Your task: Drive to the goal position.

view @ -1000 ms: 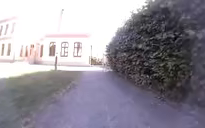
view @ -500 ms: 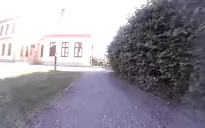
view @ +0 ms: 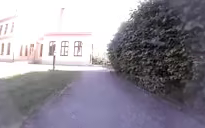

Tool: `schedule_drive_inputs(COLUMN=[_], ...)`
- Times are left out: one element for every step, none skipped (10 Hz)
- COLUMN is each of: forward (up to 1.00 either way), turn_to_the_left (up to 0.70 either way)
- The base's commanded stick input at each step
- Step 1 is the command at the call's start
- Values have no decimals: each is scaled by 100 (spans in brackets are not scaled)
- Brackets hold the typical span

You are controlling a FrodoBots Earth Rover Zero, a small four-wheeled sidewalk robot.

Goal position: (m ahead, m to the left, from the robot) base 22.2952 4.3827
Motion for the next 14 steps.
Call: schedule_drive_inputs(forward=[60, 60, 60, 60, 60, 60, 60, 60, 60, 60, 60, 60, 60, 60], turn_to_the_left=[0, 0, 0, 0, 0, 0, 0, 0, 0, 0, 0, 0, 0, 0])
